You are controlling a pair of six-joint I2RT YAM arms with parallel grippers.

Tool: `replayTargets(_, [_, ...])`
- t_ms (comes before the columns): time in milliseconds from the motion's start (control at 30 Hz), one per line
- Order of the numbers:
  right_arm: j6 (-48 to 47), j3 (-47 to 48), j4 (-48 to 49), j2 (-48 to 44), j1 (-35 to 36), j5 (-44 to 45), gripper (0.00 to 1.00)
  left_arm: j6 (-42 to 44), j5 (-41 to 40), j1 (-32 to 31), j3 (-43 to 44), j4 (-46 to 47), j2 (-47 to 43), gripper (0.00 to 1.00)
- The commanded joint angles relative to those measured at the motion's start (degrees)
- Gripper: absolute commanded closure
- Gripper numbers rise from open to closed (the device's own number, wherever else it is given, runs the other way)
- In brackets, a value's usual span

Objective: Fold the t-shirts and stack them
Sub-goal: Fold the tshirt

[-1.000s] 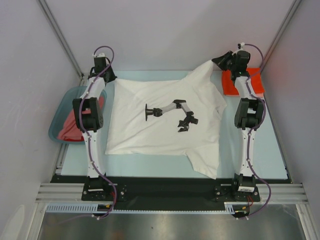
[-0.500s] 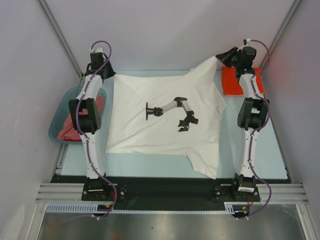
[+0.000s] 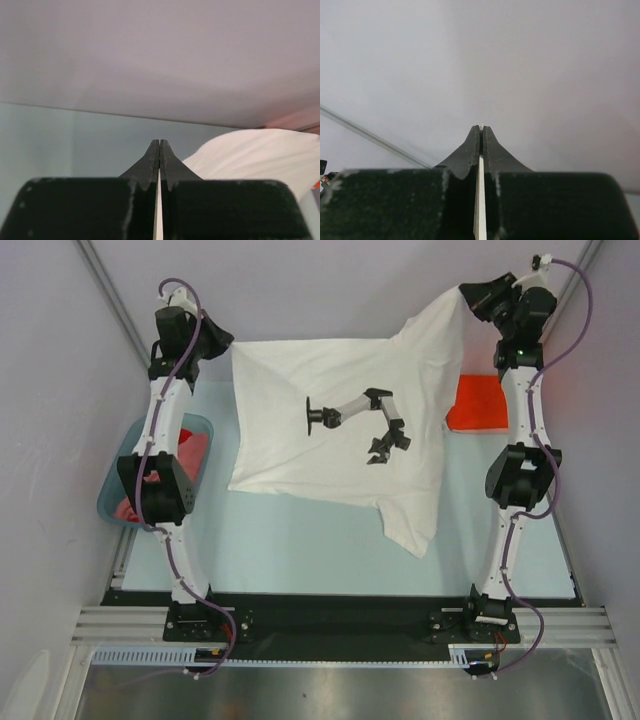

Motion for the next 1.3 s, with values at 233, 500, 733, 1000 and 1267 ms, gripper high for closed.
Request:
replayTargets(233, [-3.97,0.99,-1.12,-15.66,-1.26,-1.19,1.00,-1.55,4.72,-9.23,2.57,1.52,-16.24,1.00])
replayTargets(500, [-5.39,-2.09,-1.66,-29.21,-6.70,2.94,1.00,-0.64,0.23,4.11,2.76,-0.86,-29.35,1.00])
replayTargets(733, [3.04,-7.38,2.30,-32.13,-8.38,0.41,1.00,-7.04,7.25,11.60,-6.47,5.80,-33.75,1.00])
replayTargets(1000, [1.82,-5.25,-3.14,-33.17,-4.08,-2.93,1.00,-11.89,12.79,10.91,-7.79,10.64,-34.98,1.00])
replayTargets(1267, [-12.67,-30.29,-10.96,-49.25,0.15,2.33,1.00,10.42,10.60,-18.78,-13.94,-7.97,-26.06,0.59])
